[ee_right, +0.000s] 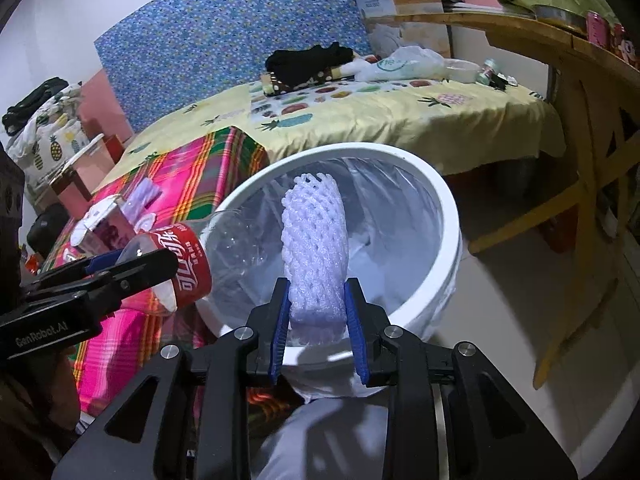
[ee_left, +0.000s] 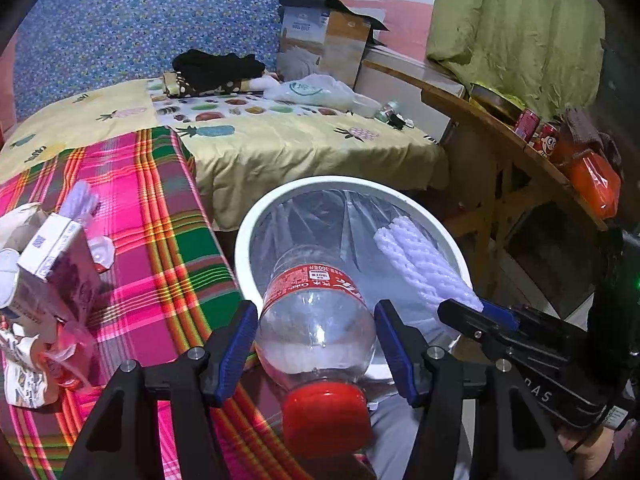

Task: Collect trash
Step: 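Open both tools to drop the bottle and foam net into the bin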

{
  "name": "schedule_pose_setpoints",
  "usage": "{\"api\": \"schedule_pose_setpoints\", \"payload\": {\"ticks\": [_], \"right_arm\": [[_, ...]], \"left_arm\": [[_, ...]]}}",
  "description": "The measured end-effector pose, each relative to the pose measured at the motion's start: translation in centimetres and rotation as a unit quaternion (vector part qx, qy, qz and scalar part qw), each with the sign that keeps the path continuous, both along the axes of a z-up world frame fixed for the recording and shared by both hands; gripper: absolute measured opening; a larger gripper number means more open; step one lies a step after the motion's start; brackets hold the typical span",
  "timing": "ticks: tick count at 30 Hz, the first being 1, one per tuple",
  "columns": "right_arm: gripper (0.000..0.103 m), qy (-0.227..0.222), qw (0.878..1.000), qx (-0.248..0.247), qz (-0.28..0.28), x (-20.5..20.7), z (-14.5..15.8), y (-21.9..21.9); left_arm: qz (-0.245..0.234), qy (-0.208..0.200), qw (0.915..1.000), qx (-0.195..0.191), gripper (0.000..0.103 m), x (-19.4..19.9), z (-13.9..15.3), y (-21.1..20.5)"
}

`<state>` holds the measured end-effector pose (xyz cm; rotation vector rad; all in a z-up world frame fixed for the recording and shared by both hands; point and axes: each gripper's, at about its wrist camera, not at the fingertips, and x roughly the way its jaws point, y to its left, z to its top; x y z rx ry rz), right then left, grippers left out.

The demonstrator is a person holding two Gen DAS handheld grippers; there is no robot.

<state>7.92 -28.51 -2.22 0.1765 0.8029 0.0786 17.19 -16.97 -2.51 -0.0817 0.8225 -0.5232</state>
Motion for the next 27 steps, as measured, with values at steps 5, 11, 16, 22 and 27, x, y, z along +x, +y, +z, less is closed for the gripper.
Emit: {"api": "schedule_pose_setpoints", "payload": {"ticks": [5,11,16,22,27], "right_arm": [[0.033,0.0,1.0,0.004,-0.003,0.0,-0.1,-0.2],[0.035,-0.006,1.0,0.012,-0.006,-0.1,0.1,-0.5],[0.043,-0.018,1.0,0.016,0.001,-0.2,0.7,-0.1],[0.043,-0.034,0.999,0.017,0.021,-0.5,1.4,1.0],[0.043,-0.031,0.998,0.028,0.05,-0.5,1.5,2.6]], "left_arm": [[0.007,-0.013,0.9998,-0.01,0.069,0.2,0.5,-0.1],[0.016,-0.016,0.9996,-0.018,0.07,-0.1,0.8,0.6],[0.024,-0.017,0.9994,-0.021,0.07,-0.9,1.0,1.7],[0.057,-0.033,0.9978,-0.014,0.07,-2.7,1.4,4.1],[0.081,-0.034,0.9961,-0.007,0.07,-4.2,1.0,6.1]]}}
